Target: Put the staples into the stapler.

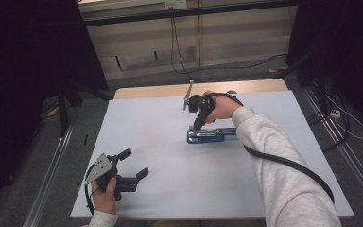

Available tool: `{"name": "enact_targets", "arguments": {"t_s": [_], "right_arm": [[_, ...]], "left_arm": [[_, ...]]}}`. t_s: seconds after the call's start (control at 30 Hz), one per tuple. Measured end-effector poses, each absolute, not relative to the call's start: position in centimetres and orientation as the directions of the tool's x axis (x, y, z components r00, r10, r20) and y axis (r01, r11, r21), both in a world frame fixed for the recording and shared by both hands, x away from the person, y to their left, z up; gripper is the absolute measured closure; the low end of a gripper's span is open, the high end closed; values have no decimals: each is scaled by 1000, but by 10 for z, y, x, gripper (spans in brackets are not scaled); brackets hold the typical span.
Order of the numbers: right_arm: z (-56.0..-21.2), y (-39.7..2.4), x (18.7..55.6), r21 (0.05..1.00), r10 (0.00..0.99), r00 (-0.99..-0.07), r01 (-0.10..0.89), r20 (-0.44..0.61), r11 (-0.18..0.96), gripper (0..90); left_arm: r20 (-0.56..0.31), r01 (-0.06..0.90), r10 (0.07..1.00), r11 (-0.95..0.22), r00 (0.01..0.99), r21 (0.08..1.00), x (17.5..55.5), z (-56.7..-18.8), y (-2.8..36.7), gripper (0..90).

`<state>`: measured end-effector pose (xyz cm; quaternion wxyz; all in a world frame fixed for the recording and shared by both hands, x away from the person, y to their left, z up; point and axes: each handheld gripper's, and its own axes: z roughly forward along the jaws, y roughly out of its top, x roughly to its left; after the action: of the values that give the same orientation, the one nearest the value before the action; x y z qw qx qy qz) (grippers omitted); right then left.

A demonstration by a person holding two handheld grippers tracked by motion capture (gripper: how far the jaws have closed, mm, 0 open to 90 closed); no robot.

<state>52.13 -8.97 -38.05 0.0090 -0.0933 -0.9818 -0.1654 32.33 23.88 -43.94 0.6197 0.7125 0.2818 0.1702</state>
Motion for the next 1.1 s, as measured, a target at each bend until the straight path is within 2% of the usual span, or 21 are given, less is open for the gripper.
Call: {"name": "enact_targets", "arguments": {"t_s": [1.1], "right_arm": [[-396,-88,524,296,182,-981,193,64,936,789]], "left_arm": [[-108,200,607,-86,787,976,324,-440,238,25]]}}
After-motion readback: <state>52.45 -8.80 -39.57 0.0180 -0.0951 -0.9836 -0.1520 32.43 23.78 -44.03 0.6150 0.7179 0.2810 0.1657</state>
